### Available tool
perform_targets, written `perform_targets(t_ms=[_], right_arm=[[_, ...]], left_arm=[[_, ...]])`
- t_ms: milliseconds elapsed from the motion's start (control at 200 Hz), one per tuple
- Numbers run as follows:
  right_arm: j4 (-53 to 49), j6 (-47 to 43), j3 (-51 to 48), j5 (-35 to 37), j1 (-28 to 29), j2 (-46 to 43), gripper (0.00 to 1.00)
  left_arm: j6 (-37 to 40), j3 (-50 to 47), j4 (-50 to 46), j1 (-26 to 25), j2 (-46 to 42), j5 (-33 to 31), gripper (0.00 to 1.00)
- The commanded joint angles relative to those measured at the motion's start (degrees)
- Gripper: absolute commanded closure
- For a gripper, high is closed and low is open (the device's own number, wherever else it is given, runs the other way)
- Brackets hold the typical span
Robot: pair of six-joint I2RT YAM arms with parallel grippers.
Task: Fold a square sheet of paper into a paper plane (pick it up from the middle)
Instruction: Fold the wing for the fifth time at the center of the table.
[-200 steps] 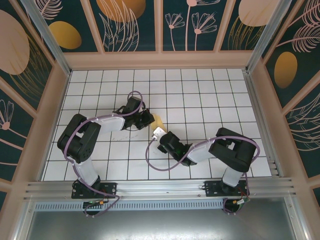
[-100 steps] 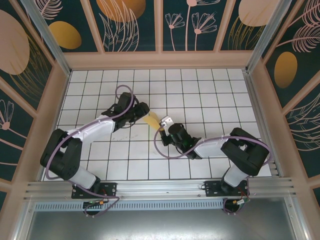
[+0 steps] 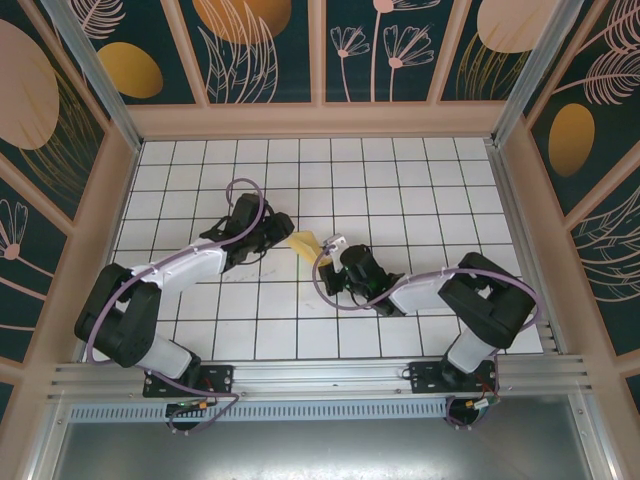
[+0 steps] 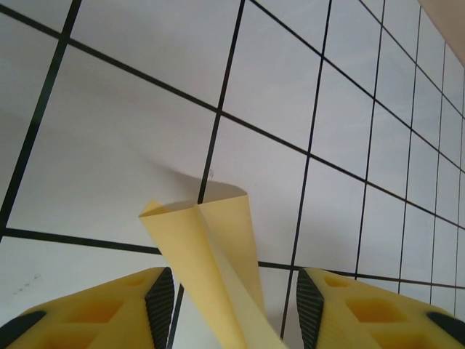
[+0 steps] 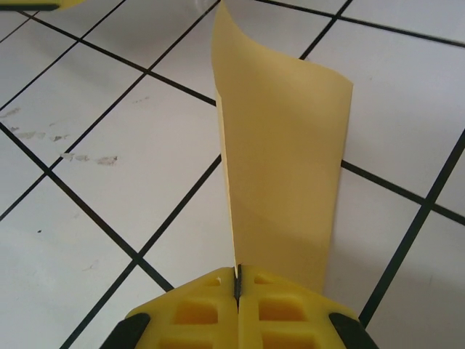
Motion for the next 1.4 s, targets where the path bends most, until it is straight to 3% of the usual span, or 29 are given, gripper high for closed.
perform_targets(t_ms=[0,135,200,315,580,896,1156,1396], right_arm=[[1.25,5.04,0.22,-5.66,-1.88,0.29,1.0],[2.69,9.62,-0.4,-11.33,-4.77,-0.2,1.0],[3.34,10.69,-0.57,-13.48,-5.56,-0.15,1.0],[4.72,9.65,-1.5,-12.13,-5.57,-0.55,1.0],[4.79,3.31,-1.21,-6.9,-3.08,0.4,1.0],[3.89,-5.53,0.11,-0.51,1.14,1.56,1.0],[2.29,-10.08,2.13,4.75,4.12,3.33,1.0],[3.33,-12.21,1.71,7.29,5.42,3.01,1.0]], left_arm=[[-0.15,-1.14,1.86,0.27,-1.71,0.67,0.49],[-0.1,-2.14,4.07,0.29,-1.89,2.56,0.49],[-0.3,-3.05,6.39,0.34,-2.1,4.45,0.45],[-1.95,-2.8,7.36,0.3,-0.62,6.7,0.32],[-11.65,-0.6,9.82,0.29,6.1,13.15,0.29],[-16.81,-0.23,11.68,0.29,9.55,15.76,0.36],[-16.68,-0.02,9.99,0.29,10.44,15.63,0.57],[-15.77,0.15,8.44,0.29,10.59,15.57,0.67]])
